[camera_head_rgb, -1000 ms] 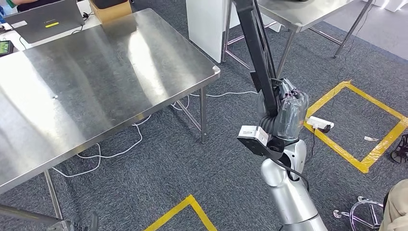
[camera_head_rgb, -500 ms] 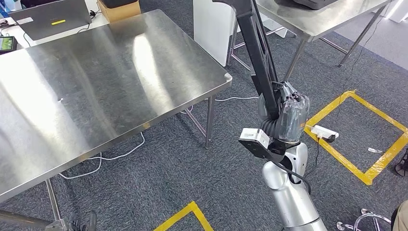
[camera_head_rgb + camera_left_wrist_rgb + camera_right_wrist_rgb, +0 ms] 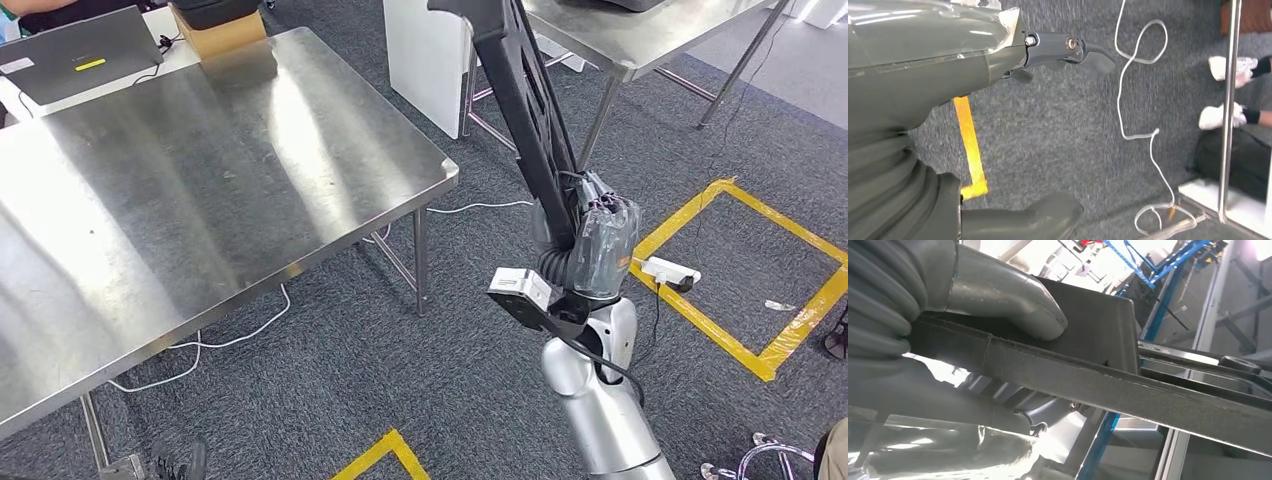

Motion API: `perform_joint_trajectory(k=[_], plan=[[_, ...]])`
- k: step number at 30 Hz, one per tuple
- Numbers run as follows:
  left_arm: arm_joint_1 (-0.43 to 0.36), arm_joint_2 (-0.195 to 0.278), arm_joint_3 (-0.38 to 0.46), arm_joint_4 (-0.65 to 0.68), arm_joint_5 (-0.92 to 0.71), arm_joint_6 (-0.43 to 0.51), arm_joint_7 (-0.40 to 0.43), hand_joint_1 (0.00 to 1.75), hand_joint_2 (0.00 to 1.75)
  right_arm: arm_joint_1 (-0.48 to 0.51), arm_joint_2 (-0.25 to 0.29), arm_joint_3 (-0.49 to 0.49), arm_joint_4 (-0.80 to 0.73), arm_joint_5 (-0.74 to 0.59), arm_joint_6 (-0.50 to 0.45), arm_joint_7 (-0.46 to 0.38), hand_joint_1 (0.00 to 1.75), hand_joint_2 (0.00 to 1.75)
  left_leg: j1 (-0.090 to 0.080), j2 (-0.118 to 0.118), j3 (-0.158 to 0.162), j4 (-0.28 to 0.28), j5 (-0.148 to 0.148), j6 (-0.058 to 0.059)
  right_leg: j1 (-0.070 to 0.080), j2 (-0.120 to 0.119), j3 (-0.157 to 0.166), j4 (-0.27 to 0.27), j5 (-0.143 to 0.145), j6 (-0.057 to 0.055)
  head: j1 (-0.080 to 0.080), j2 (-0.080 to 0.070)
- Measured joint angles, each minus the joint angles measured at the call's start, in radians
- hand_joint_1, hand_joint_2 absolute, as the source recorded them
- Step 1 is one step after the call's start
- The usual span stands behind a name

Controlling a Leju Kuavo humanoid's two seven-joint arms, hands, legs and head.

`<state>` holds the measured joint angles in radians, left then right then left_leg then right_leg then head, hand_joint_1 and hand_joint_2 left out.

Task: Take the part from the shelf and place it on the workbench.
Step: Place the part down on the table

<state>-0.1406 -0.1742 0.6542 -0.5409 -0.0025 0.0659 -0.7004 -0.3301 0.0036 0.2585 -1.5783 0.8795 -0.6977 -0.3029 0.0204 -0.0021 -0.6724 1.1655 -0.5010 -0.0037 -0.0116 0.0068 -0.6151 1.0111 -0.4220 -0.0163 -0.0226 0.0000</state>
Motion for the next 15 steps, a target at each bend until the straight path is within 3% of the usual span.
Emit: perform_joint_trajectory(k=[2,3,5,8,11,13,14,15], plan=[[-0.001,0.0,0.0,0.0,0.0,0.0,0.0,0.0,1.75,-0.002,0.006,-0.002,0.0,0.012,0.0,0.006,1.75,1.75,-0.005,0.006,0.047,-0.113,0.055,0.012,0.003,0.0,0.007,-0.003,-0.004,0.004,0.001,0.0],[-0.002,0.0,0.0,0.0,0.0,0.0,0.0,0.0,1.75,-0.003,0.008,-0.003,-0.001,0.015,0.0,0.007,1.75,1.75,-0.009,0.007,0.061,-0.143,0.064,0.018,0.004,-0.001,0.009,-0.004,-0.005,0.008,0.001,0.0],[-0.003,0.0,0.0,0.0,0.0,0.0,0.0,0.0,1.75,-0.005,0.012,-0.003,-0.002,0.017,0.0,0.01,1.75,1.75,-0.018,0.003,0.065,-0.153,0.061,0.029,0.004,-0.004,0.011,-0.007,-0.006,0.017,0.001,0.0],[-0.003,-0.001,0.0,0.0,0.0,0.001,-0.001,0.0,1.75,-0.008,0.013,-0.005,-0.004,0.021,0.0,0.015,1.75,1.75,-0.011,-0.003,0.081,-0.176,0.073,0.048,0.006,-0.007,-0.001,0.02,-0.023,0.028,0.002,0.0],[-0.004,-0.002,0.0,0.0,0.001,0.001,0.0,0.0,1.75,-0.01,0.013,-0.006,-0.004,0.027,0.0,0.017,1.75,1.75,-0.01,-0.008,0.09,-0.185,0.078,0.058,0.002,-0.006,-0.083,0.191,-0.094,0.025,0.007,0.0],[-0.004,-0.002,0.0,0.0,0.001,0.002,0.0,0.0,1.75,-0.007,0.013,-0.006,-0.003,0.03,0.0,0.02,1.75,1.75,-0.01,-0.017,0.089,-0.184,0.077,0.057,-0.004,-0.007,-0.123,0.267,-0.112,0.033,0.008,0.0],[-0.004,-0.003,0.0,0.0,0.001,0.002,0.0,0.0,1.75,-0.006,0.013,-0.006,-0.002,0.032,0.0,0.022,1.75,1.75,-0.009,-0.023,0.089,-0.183,0.076,0.055,-0.008,-0.006,-0.115,0.249,-0.098,0.043,0.008,0.0],[-0.003,-0.003,0.0,0.0,0.001,0.002,0.0,0.0,1.75,-0.008,0.013,-0.006,-0.002,0.035,0.0,0.024,1.75,1.75,-0.008,-0.03,0.089,-0.18,0.074,0.052,-0.013,-0.005,-0.089,0.197,-0.075,0.054,0.008,0.0]])
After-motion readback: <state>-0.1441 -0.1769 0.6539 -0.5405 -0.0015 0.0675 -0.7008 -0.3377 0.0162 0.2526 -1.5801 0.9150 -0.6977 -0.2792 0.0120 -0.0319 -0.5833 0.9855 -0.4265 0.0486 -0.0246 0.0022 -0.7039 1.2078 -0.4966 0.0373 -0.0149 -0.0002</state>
